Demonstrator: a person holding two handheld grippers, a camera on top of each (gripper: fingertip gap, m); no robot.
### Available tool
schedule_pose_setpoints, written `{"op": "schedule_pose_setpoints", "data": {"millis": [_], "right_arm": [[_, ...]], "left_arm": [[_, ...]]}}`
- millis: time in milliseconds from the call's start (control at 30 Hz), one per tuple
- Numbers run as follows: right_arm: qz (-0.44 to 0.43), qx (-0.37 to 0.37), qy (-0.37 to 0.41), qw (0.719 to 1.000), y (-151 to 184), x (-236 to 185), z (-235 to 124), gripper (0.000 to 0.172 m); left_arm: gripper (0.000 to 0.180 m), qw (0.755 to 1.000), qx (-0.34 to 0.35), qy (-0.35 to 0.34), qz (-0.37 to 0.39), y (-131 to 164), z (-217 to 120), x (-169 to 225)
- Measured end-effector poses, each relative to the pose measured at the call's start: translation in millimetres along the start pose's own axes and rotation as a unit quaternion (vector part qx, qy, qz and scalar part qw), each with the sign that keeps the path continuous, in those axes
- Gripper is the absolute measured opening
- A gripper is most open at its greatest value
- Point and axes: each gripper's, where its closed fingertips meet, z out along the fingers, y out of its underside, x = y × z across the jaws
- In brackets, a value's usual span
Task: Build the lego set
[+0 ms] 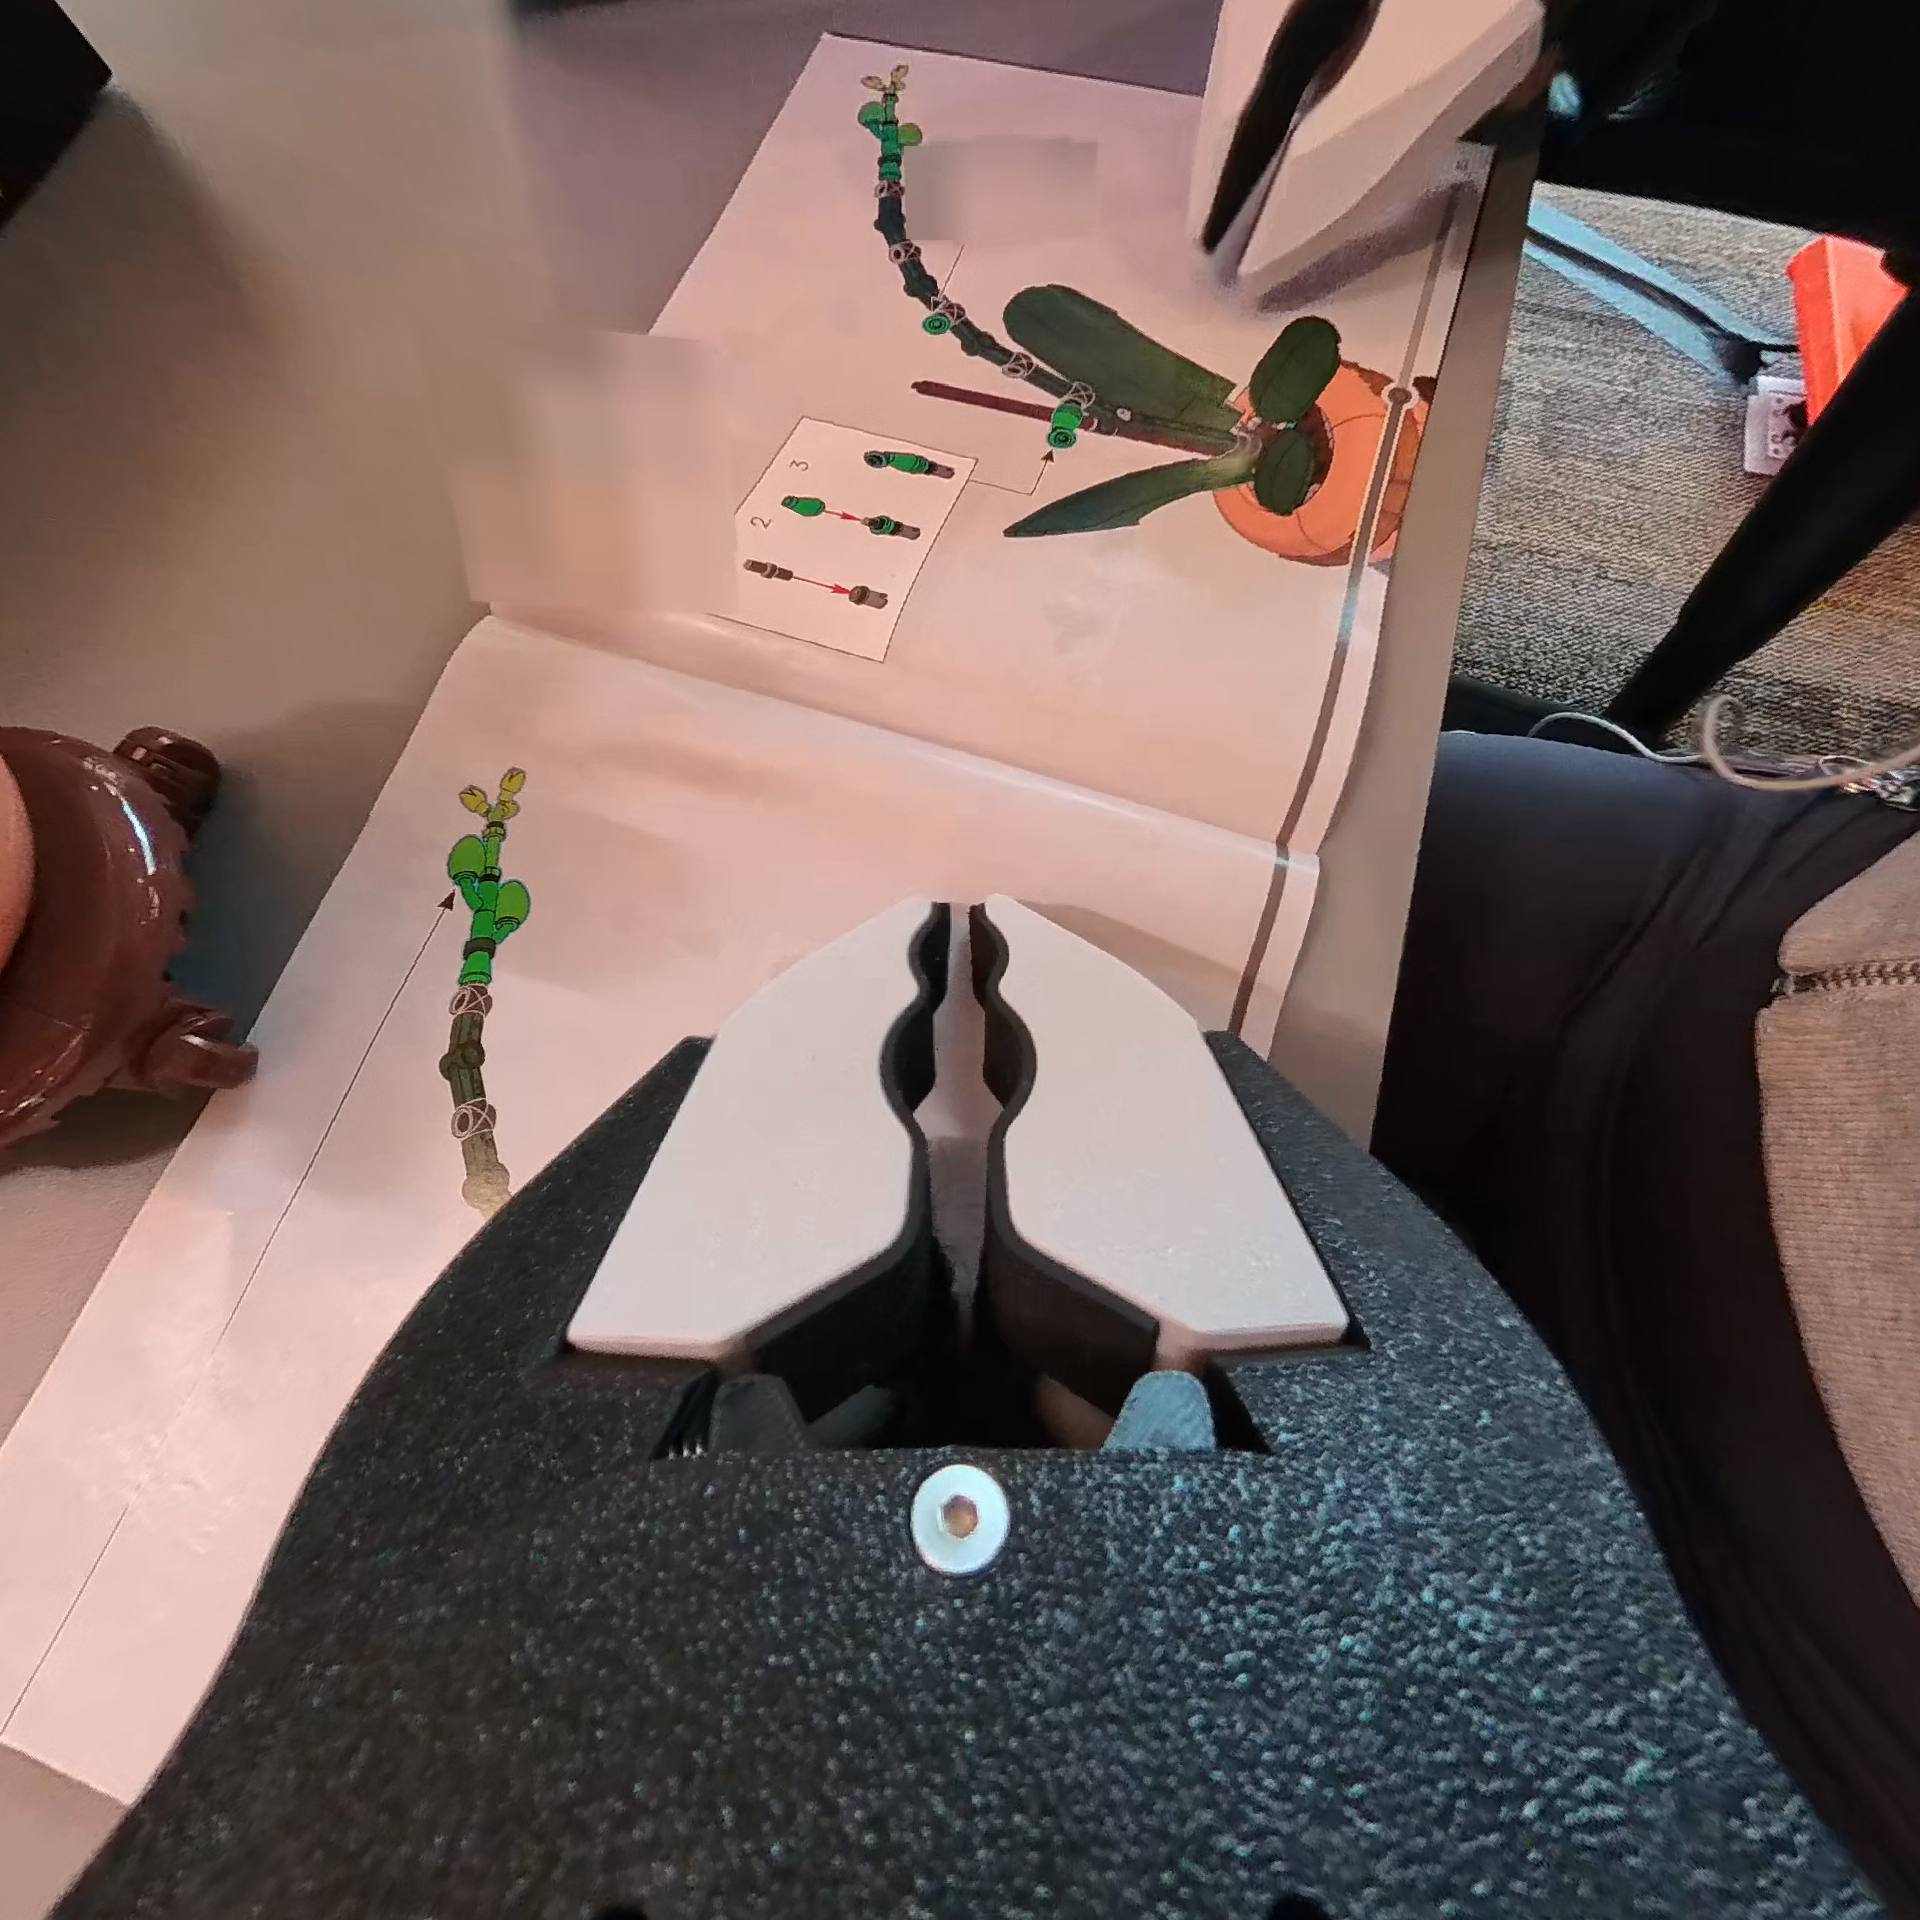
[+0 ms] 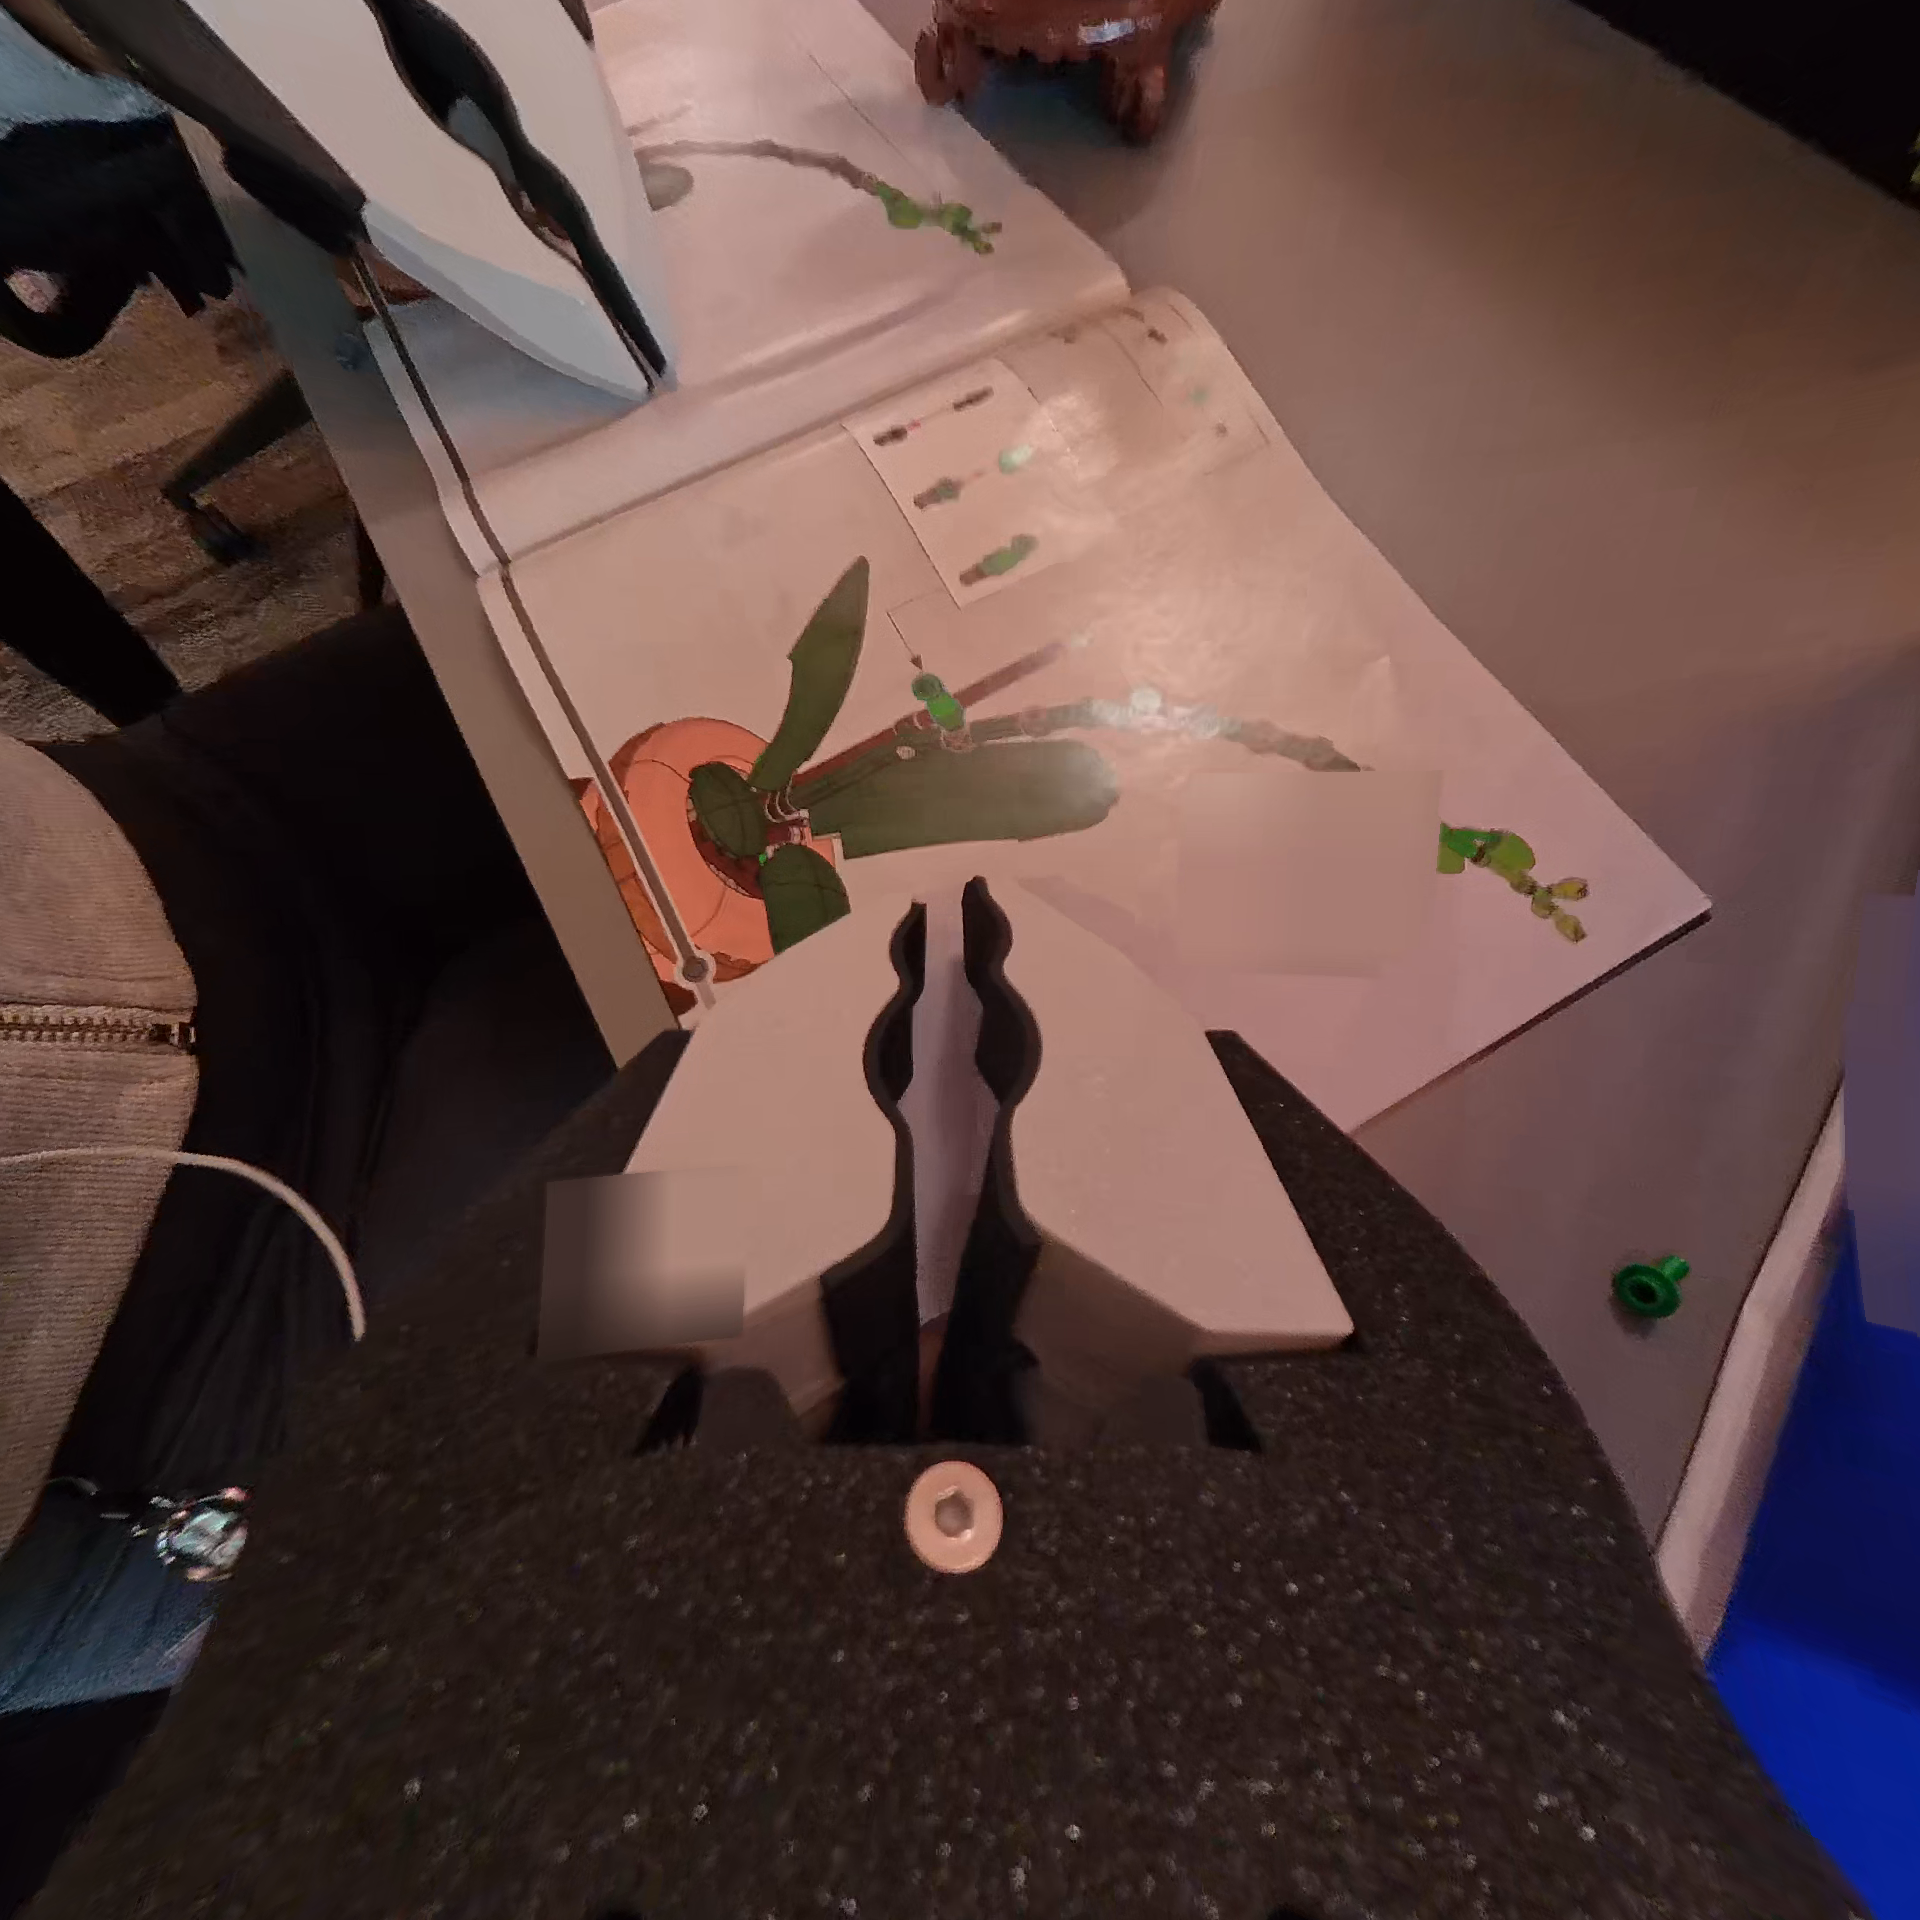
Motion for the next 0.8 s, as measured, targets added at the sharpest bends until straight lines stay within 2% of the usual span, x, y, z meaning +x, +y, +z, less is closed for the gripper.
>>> {"op": "schedule_pose_setpoints", "data": {"millis": [67, 133, 167, 267, 333, 433, 500, 567, 633, 733, 767, 800], "right_arm": [[-0.01, 0.022, 0.009, 1.0, -7, 0, -4, 0.007], [-0.011, -0.002, 0.019, 1.0, -1, 2, -2, 0.006], [-0.011, -0.028, 0.027, 0.999, 6, 4, 1, 0.007], [-0.021, -0.012, 0.033, 0.999, 0, 3, -1, 0.006], [-0.048, 0.025, 0.045, 0.998, -11, 3, -7, 0.007], [-0.082, 0.149, 0.06, 0.984, -49, -3, -29, 0.012], [-0.093, 0.255, 0.054, 0.961, -76, -11, -54, 0.012], [-0.099, 0.352, 0.043, 0.93, -99, -19, -85, 0.014], [-0.104, 0.428, 0.054, 0.896, -120, -24, -126, 0.028], [-0.107, 0.47, 0.14, 0.865, -133, -13, -191, 0.043], [-0.113, 0.469, 0.174, 0.859, -132, -7, -211, 0.042], [-0.11, 0.459, 0.215, 0.855, -128, 3, -230, 0.032]], "left_arm": [[0.002, 1.0, 0.005, 0.0, 0.002, -1, -1, 0], [0.003, 1.0, 0.025, -0.013, -0.003, -5, -4, -4], [0.006, 0.999, 0.043, -0.017, -0.007, -8, -7, -5], [0.017, 0.992, 0.123, -0.037, -0.012, -26, -22, -14], [0.023, 0.984, 0.169, -0.056, 0.0, -40, -34, -19], [0.033, 0.966, 0.245, -0.081, 0.026, -63, -55, -19], [0.031, 0.952, 0.29, -0.089, 0.036, -74, -65, -16], [0.019, 0.946, 0.31, -0.089, 0.041, -77, -66, -14], [0.005, 0.947, 0.305, -0.087, 0.046, -76, -63, -12], [0.0, 0.953, 0.286, -0.083, 0.05, -72, -58, -11], [0.0, 0.954, 0.284, -0.082, 0.044, -71, -57, -12], [0.0, 0.955, 0.283, -0.079, 0.037, -70, -56, -13]]}}
